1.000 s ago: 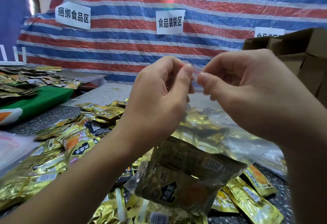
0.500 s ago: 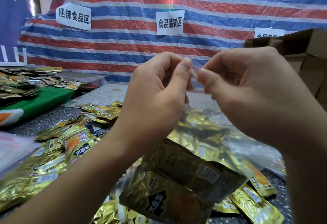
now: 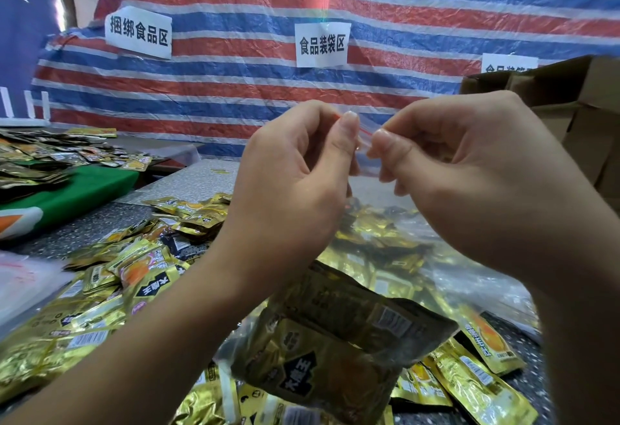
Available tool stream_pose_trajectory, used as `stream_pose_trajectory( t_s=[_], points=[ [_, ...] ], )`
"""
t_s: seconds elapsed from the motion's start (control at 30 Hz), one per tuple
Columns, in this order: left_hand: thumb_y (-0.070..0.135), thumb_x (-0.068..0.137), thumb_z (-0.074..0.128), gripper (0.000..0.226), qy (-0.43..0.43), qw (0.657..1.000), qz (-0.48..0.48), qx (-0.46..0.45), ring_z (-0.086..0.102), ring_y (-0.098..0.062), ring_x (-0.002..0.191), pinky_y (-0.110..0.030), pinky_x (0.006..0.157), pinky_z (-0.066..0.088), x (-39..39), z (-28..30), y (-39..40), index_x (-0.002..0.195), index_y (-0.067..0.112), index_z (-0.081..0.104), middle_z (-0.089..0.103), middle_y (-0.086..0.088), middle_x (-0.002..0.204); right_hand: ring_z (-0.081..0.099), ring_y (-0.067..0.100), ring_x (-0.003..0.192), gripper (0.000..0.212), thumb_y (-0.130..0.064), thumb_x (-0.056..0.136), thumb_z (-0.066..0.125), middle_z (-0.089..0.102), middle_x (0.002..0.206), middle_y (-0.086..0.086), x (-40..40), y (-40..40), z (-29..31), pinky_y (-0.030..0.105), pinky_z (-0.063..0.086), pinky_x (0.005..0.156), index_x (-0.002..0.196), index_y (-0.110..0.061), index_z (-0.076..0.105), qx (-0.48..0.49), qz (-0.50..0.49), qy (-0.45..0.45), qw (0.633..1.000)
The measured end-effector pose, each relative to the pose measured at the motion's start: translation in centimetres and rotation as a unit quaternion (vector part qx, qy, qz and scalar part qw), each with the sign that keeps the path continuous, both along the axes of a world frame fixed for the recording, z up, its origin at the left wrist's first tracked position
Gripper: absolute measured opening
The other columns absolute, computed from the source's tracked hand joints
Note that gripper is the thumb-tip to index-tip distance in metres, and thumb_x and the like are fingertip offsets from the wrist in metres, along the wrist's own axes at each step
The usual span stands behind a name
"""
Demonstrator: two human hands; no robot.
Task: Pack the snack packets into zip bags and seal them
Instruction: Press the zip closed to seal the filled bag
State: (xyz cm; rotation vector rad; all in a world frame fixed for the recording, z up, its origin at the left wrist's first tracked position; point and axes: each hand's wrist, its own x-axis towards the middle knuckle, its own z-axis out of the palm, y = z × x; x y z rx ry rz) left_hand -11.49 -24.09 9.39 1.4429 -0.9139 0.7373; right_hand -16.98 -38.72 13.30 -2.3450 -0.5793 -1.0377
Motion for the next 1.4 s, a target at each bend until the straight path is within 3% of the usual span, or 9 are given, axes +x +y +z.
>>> stream_pose_trajectory(
  t_s=[0.17, 0.33, 0.6, 0.77, 0.97, 1.2, 1.4],
  points=[
    [0.019, 0.103, 0.051, 0.023, -0.016, 1.000, 0.022, 0.007, 0.059, -0.014, 0.055, -0.032, 0.052, 0.048, 0.1, 0.0, 0.0, 0.083, 0.013, 0.062, 0.060, 0.000, 0.064, 0.066, 0.014, 0.063, 0.017, -0.033, 0.093, 0.066, 0.068, 0.068, -0.007, 0.0, 0.1, -0.1, 0.041, 0.052, 0.057, 0.076, -0.029, 0.071, 0.011, 0.013, 0.003, 1.000],
    [0.018, 0.102, 0.052, 0.021, -0.035, 0.998, 0.044, 0.010, 0.060, -0.017, 0.058, -0.037, 0.054, 0.049, 0.1, -0.1, -0.2, 0.083, 0.015, 0.062, 0.061, 0.002, 0.065, 0.065, 0.009, 0.065, 0.014, -0.029, 0.091, 0.068, 0.067, 0.071, -0.012, 0.2, 0.3, -0.3, 0.032, 0.052, 0.057, 0.076, -0.029, 0.068, 0.006, 0.000, -0.006, 1.000],
    [0.019, 0.101, 0.054, 0.026, -0.053, 0.993, 0.106, -0.020, 0.057, -0.022, 0.056, -0.043, 0.052, 0.044, 0.6, -0.1, 0.4, 0.078, 0.010, 0.062, 0.061, -0.004, 0.064, 0.064, 0.013, 0.064, 0.017, -0.033, 0.092, 0.064, 0.067, 0.069, -0.008, 0.6, 0.1, -0.5, 0.042, 0.053, 0.059, 0.077, -0.027, 0.068, -0.002, -0.007, 0.002, 1.000],
    [0.023, 0.100, 0.056, 0.028, -0.037, 0.988, 0.143, -0.045, 0.057, -0.022, 0.054, -0.040, 0.050, 0.043, 1.9, 0.6, 1.7, 0.075, 0.013, 0.063, 0.062, -0.002, 0.063, 0.062, 0.006, 0.067, 0.018, -0.035, 0.091, 0.062, 0.067, 0.071, -0.013, 1.1, -0.5, -0.7, 0.028, 0.048, 0.058, 0.076, -0.027, 0.068, -0.001, -0.028, 0.033, 0.999],
    [0.023, 0.101, 0.055, 0.030, -0.009, 0.983, 0.173, -0.058, 0.055, -0.030, 0.057, -0.043, 0.052, 0.043, 3.1, 0.7, 2.6, 0.076, 0.008, 0.065, 0.063, -0.011, 0.067, 0.058, 0.002, 0.073, 0.018, -0.037, 0.093, 0.058, 0.063, 0.068, -0.014, 1.6, -0.8, -0.9, 0.027, 0.047, 0.060, 0.078, -0.029, 0.065, -0.034, -0.075, 0.042, 0.996],
    [0.024, 0.101, 0.054, 0.029, 0.004, 0.975, 0.202, -0.092, 0.053, -0.005, 0.055, -0.022, 0.051, 0.042, 3.8, 0.8, 3.2, 0.078, 0.013, 0.065, 0.063, 0.005, 0.067, 0.055, 0.004, 0.070, 0.017, -0.036, 0.095, 0.057, 0.061, 0.074, -0.013, 1.9, -1.5, -1.1, 0.035, 0.048, 0.063, 0.084, -0.026, 0.066, -0.061, -0.096, 0.036, 0.993],
    [0.026, 0.102, 0.052, 0.027, 0.007, 0.975, 0.201, -0.100, 0.053, -0.007, 0.057, -0.029, 0.053, 0.045, 4.2, 1.1, 4.0, 0.085, 0.010, 0.065, 0.062, 0.004, 0.069, 0.055, 0.008, 0.068, 0.015, -0.032, 0.096, 0.058, 0.061, 0.073, -0.012, 2.0, -1.8, -0.9, 0.036, 0.048, 0.061, 0.084, -0.029, 0.065, -0.068, -0.072, 0.028, 0.995]
  ],
)
